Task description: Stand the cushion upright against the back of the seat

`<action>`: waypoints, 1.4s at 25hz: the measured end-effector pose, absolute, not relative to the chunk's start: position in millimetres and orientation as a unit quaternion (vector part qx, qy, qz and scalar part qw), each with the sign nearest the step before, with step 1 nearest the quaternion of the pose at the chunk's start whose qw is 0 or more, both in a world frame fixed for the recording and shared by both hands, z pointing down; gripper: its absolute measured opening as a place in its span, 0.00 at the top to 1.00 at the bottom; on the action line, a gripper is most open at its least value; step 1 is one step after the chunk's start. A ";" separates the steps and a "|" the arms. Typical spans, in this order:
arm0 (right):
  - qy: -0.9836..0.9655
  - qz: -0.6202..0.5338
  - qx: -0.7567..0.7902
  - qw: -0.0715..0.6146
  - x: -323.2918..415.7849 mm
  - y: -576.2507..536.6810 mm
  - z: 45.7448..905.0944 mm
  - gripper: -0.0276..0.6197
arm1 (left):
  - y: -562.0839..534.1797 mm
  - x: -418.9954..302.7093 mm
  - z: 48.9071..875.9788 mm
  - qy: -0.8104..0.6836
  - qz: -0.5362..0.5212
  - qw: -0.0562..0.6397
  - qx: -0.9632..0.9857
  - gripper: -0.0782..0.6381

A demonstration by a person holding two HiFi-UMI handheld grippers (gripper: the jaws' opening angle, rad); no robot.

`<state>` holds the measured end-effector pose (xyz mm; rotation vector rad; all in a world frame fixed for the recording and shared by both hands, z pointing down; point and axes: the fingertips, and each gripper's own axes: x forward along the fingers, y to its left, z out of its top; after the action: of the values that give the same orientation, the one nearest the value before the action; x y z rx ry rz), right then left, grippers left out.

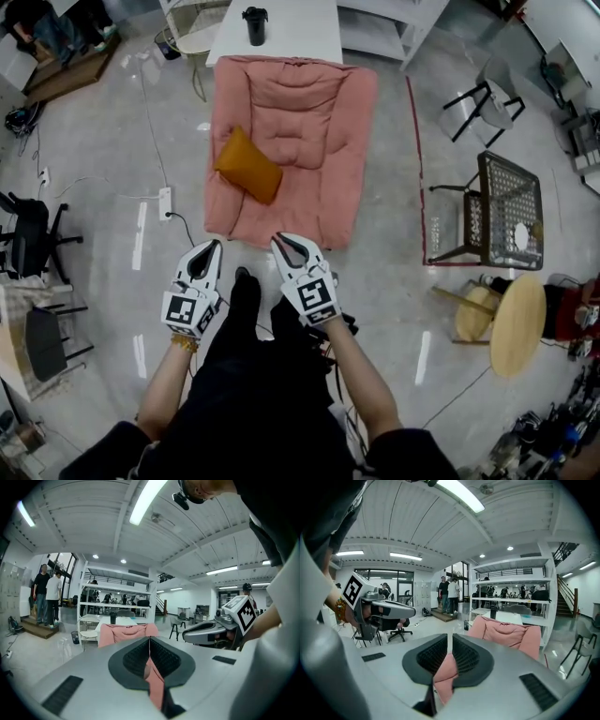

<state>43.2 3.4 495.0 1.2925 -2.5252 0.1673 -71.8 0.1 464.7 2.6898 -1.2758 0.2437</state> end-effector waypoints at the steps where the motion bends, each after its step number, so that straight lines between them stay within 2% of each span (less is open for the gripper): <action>1: -0.879 0.057 0.448 0.154 37.9 -6.3 496.6 0.93 | -10.1 -77.3 466.9 -0.423 0.082 0.075 0.899 0.87; 10: -0.865 0.066 0.461 0.189 19.2 -103.6 491.8 0.91 | -101.3 -104.0 474.9 -0.361 0.068 0.092 0.926 0.87; 19: -0.863 0.062 0.444 0.234 2.3 -169.3 496.9 0.82 | -144.0 -105.5 480.6 -0.304 0.069 0.097 0.945 0.87; 29: -0.894 0.074 0.374 0.234 4.8 -240.7 528.9 0.76 | -180.2 -86.4 501.8 -0.334 0.111 0.110 0.930 0.87; 35: -0.912 0.075 0.298 0.270 -1.4 -282.1 582.7 0.68 | -205.0 -81.3 516.7 -0.378 0.142 0.126 0.906 0.87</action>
<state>-1.4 -282.1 582.7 0.8035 -2.4593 0.2029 -81.3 -205.0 516.7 2.6394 -1.1001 0.4148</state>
